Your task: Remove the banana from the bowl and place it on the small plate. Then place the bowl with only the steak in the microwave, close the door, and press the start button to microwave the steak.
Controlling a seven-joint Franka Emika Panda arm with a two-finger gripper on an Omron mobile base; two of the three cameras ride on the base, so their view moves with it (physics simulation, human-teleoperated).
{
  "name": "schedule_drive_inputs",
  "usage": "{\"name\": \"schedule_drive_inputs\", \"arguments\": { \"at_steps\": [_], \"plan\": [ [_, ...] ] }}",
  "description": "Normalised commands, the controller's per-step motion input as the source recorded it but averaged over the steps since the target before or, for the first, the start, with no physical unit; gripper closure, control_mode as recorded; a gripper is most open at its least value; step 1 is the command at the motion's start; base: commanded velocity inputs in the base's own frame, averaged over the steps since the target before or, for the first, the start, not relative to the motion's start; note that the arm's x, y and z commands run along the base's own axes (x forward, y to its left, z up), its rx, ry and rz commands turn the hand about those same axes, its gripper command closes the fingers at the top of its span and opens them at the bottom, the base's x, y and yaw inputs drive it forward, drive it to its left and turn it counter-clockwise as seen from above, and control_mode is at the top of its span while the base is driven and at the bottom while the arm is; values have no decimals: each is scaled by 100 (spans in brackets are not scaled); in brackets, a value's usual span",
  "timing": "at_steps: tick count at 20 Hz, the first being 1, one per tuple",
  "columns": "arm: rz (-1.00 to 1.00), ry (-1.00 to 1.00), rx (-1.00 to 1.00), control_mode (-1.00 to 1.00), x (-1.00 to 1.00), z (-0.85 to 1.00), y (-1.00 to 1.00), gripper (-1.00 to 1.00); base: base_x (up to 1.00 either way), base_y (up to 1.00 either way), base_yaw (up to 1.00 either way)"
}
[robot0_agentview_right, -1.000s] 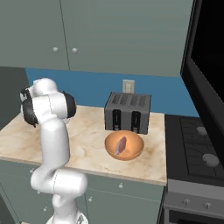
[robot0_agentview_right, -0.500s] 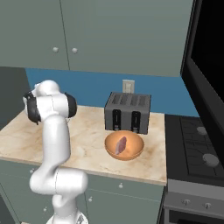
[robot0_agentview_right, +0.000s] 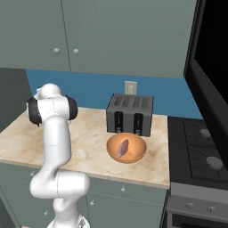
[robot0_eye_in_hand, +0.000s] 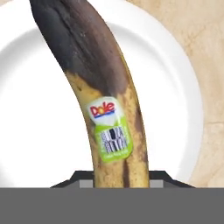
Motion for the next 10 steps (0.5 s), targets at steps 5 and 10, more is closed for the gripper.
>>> {"name": "schedule_drive_inputs", "arguments": {
  "at_steps": [5, 10],
  "plan": [
    [0, -11, 0, -100, -1, -5, 0, -100, 0, 0, 0],
    [0, -9, 0, -100, -6, 0, 0, -100, 0, 0, 0]
  ]
}}
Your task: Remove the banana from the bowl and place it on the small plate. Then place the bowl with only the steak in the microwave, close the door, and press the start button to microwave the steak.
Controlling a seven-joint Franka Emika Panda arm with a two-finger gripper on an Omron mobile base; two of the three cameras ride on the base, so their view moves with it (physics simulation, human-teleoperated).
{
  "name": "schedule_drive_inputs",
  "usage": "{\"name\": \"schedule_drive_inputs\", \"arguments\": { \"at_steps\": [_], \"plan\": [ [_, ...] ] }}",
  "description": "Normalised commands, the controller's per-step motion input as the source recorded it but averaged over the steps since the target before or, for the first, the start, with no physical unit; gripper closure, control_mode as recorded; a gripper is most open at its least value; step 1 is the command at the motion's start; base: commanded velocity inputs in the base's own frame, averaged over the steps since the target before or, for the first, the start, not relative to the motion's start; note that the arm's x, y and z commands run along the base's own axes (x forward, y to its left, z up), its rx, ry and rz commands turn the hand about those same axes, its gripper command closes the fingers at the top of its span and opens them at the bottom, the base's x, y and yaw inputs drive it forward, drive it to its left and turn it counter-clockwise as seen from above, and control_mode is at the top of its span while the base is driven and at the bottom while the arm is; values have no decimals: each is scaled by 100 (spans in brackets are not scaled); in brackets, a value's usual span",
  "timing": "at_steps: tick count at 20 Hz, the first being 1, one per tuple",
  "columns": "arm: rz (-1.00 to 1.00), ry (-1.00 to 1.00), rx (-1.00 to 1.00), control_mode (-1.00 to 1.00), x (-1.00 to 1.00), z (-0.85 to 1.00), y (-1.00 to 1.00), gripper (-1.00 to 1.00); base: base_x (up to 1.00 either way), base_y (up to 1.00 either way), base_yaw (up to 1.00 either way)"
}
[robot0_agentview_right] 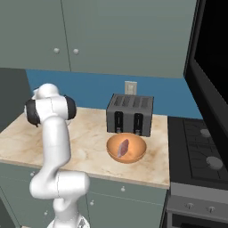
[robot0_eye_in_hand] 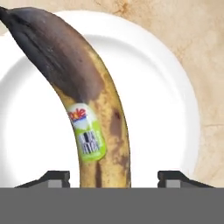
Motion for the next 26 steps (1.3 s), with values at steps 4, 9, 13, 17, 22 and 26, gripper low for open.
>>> {"name": "schedule_drive_inputs", "arguments": {
  "at_steps": [4, 9, 13, 17, 22, 26],
  "plan": [
    [0, -6, 0, -100, -30, 14, 0, -100, 0, 0, 0],
    [0, -8, 0, -100, -40, 50, 0, -100, 0, 0, 0],
    [0, -11, 0, -100, -47, 46, 0, -100, 0, 0, 0],
    [0, -10, 0, -100, -69, 16, 0, -100, 0, 0, 0],
    [0, -15, 1, -100, -97, 0, -18, -100, 0, 0, 0],
    [-1, -14, 0, -100, -87, 0, -58, -100, 0, 0, 0]
  ]
}}
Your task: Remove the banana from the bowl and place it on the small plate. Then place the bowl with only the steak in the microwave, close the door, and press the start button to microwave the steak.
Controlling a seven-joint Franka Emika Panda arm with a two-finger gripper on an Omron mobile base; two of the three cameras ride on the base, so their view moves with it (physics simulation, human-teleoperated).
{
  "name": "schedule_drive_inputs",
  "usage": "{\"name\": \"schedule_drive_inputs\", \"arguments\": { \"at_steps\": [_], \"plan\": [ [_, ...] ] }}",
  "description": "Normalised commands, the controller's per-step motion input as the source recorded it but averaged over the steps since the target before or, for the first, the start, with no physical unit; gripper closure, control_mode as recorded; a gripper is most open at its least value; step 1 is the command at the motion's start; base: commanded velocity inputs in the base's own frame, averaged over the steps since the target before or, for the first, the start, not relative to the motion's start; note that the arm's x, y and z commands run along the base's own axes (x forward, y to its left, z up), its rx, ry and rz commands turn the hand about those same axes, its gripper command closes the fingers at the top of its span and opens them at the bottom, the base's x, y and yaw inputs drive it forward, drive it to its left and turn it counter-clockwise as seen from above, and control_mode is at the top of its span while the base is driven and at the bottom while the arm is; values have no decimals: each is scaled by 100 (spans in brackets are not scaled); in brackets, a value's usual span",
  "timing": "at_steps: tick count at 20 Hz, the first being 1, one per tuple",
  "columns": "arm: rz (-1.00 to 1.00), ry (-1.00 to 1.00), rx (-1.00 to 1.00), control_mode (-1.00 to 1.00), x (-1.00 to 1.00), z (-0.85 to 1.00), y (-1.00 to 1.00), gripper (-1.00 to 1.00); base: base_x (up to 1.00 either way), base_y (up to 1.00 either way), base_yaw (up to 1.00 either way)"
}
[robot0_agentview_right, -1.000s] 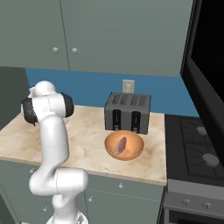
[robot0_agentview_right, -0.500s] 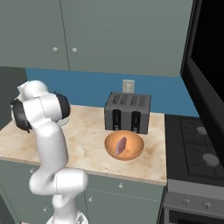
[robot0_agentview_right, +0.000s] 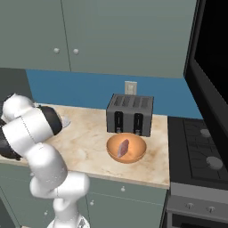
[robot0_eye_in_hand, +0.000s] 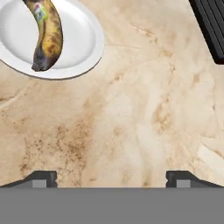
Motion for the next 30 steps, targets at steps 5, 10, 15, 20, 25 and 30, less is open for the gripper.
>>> {"name": "schedule_drive_inputs", "arguments": {
  "at_steps": [5, 10, 15, 20, 25, 30],
  "plan": [
    [-11, -4, 1, -100, -43, 11, -90, -100, 0, 0, 0],
    [-18, 1, 3, -100, -5, 19, -100, -100, 0, 0, 0],
    [-16, 5, 5, -100, 0, 15, -100, -100, 0, 0, 0],
    [-15, 2, 7, -100, -1, 8, -100, -100, 0, 0, 0],
    [-16, 1, 7, -100, -1, 0, -100, -100, 0, 0, 0],
    [-15, 0, 9, -100, 0, 0, -100, -100, 0, 0, 0]
  ]
}}
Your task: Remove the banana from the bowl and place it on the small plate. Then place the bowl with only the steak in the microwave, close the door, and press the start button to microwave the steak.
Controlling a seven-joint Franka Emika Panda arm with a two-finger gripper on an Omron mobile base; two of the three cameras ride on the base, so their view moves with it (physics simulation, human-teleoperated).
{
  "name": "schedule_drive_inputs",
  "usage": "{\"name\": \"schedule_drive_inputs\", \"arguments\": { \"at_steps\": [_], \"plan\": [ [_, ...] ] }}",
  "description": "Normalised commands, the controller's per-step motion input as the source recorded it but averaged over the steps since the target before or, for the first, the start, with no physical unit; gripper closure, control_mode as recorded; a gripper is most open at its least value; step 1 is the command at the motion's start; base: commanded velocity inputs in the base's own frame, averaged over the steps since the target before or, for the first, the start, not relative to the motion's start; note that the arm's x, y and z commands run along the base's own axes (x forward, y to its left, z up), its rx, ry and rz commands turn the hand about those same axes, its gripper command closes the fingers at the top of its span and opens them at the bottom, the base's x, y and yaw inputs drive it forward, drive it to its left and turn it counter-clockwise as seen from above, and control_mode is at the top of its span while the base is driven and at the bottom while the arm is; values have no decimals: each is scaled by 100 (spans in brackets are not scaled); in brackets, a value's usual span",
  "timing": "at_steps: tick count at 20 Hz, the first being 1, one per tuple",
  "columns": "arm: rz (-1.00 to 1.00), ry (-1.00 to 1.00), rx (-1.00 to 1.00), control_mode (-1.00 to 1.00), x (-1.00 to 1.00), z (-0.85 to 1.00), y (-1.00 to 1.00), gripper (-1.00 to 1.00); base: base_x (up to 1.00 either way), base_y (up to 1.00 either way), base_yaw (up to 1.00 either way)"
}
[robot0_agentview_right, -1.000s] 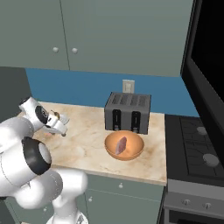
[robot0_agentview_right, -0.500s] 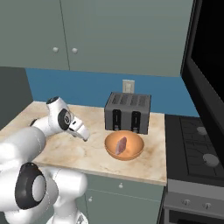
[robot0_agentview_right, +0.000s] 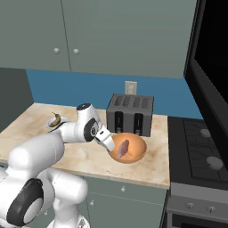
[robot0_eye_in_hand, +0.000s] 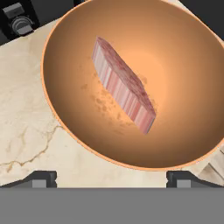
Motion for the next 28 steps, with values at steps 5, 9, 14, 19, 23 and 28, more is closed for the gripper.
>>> {"name": "schedule_drive_inputs", "arguments": {
  "at_steps": [5, 9, 14, 19, 23, 28],
  "plan": [
    [-13, 0, 10, -100, 0, 0, -100, -100, 0, 0, 0],
    [-12, 0, 11, -100, 0, 0, -99, -100, 0, 0, 0],
    [-6, -5, 12, -100, 0, 0, -70, -100, 0, 0, 0],
    [0, -17, 11, -100, -20, 1, -28, -100, 0, 0, 0],
    [0, -12, 6, -100, -21, 0, -1, -100, 0, 0, 0],
    [0, -10, 3, -100, -15, 2, 0, -100, 0, 0, 0]
  ]
}}
